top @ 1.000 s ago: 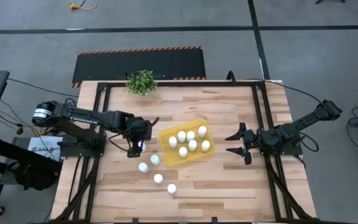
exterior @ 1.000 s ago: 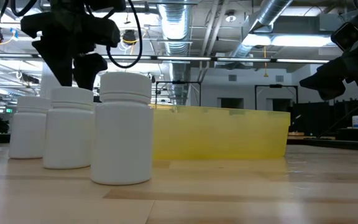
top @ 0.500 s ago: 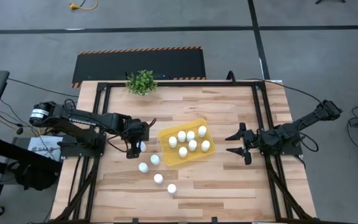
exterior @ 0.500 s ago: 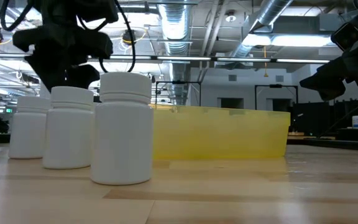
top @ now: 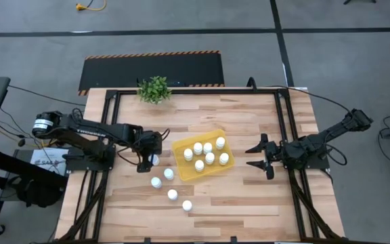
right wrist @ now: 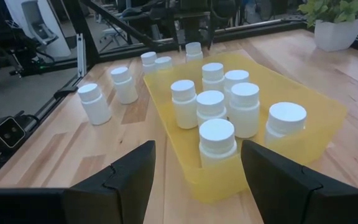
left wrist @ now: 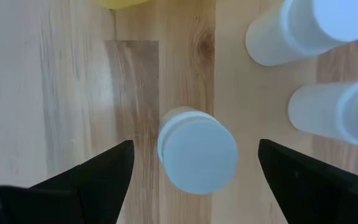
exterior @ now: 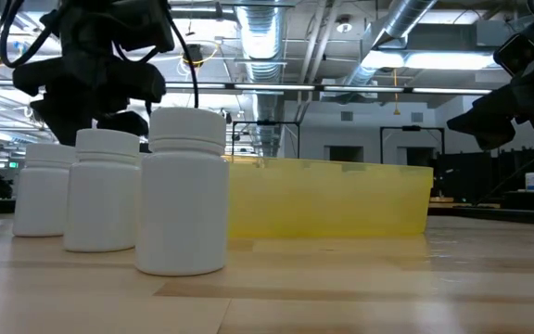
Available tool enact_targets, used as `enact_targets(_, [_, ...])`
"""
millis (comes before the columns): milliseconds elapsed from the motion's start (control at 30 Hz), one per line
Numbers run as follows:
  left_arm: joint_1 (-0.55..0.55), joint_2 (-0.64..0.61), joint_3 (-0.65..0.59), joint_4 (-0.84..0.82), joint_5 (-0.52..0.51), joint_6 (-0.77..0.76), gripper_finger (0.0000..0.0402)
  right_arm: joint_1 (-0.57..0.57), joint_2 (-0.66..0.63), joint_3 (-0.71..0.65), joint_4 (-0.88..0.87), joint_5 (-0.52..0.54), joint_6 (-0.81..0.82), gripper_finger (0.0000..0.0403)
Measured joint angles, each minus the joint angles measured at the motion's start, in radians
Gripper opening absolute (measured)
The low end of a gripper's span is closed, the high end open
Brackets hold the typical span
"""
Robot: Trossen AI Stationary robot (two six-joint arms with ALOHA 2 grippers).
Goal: Pick and place pill bottles into a basket
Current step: Put the white pill bottle into the yellow bin
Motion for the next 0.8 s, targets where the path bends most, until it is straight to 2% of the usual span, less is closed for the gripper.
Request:
enact_targets(300, [0.01,0.0,-0.009,0.023,0.013,0.039,0.0332,0.0,0.0,0.0,0.0,0.0,0.0,0.023])
enact_targets(567, [0.015,0.001,-0.064,0.095,0.051,0.023,0.0332,0.0,0.0,0.0,0.0,0.0,0.0,0.023])
enact_targets(800, [0.015,0.001,-0.064,0.101,0.036,0.021,0.0321,0.0,0.0,0.0,0.0,0.0,0.0,0.023])
